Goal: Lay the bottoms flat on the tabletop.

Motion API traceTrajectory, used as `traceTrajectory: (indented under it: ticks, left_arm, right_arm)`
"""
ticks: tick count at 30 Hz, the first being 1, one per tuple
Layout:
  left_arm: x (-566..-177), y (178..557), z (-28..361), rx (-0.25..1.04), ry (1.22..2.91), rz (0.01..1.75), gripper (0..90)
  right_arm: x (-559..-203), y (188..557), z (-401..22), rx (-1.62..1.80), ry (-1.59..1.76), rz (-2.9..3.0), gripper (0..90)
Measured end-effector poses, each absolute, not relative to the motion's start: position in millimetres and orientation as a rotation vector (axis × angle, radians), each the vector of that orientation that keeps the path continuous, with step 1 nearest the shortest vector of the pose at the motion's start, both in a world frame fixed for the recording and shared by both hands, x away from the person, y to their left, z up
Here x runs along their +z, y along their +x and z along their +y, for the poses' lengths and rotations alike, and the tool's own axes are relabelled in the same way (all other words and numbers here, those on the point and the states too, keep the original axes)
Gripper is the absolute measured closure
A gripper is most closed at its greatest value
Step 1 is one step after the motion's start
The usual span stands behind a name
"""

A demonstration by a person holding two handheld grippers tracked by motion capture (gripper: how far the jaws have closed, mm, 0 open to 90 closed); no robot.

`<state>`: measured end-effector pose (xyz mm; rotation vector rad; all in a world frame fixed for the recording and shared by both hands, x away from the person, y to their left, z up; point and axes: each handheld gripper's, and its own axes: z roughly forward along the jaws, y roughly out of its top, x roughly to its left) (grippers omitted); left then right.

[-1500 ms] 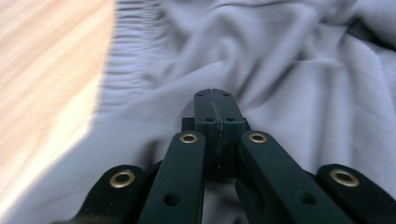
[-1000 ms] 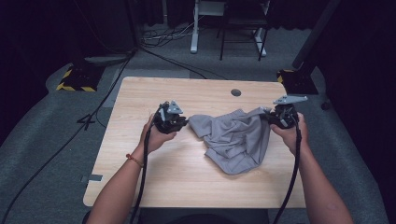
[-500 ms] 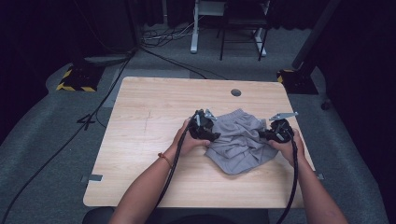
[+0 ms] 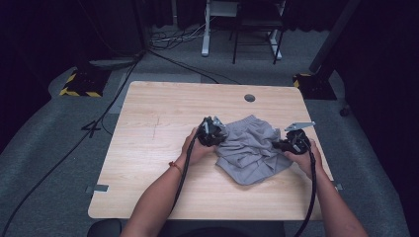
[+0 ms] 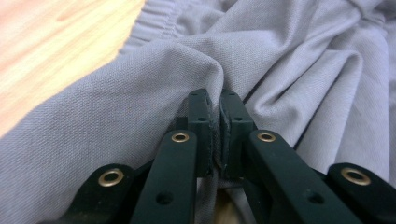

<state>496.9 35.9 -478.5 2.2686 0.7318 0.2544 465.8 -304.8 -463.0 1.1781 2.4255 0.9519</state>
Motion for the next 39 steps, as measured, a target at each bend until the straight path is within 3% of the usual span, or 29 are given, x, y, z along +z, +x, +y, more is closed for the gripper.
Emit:
traceTrajectory:
  ticks: [4,7,13,18,24,28,29,30,31,33,39]
  left_arm:
    - [-453,492,66,0.285,2.190,0.738,85.3]
    - [-405,479,103,0.369,2.093,0.707,85.3]
    - [-352,468,123,0.520,2.039,0.684,85.0]
    - [-347,484,119,0.559,2.034,0.714,85.1]
    - [-380,533,96,0.524,2.059,0.823,83.4]
    - [-407,544,79,0.512,2.119,0.885,71.2]
    - [-412,545,75,0.492,2.136,0.908,62.4]
    - [-412,545,75,0.492,2.136,0.908,51.1]
    - [-422,541,64,0.442,2.165,0.899,44.1]
    - [-428,531,55,0.380,2.180,0.838,30.7]
    - [-458,495,14,0.222,2.316,0.623,28.9]
  right_arm:
    - [-438,457,-308,0.993,1.130,2.356,86.0]
    - [-411,449,-307,1.110,1.087,2.299,86.1]
    - [-362,443,-277,1.154,0.958,2.216,88.1]
    - [-350,455,-262,1.116,0.940,2.191,88.4]
    - [-374,504,-260,0.967,1.037,2.151,88.4]
    - [-397,529,-265,0.896,1.107,2.147,85.9]
    - [-403,534,-265,0.864,1.126,2.146,79.8]
    - [-403,534,-265,0.864,1.126,2.146,79.8]
    - [-417,542,-267,0.852,1.181,2.212,71.3]
    - [-428,540,-265,0.841,1.162,2.262,68.2]
    - [-454,526,-261,0.906,1.160,2.419,57.2]
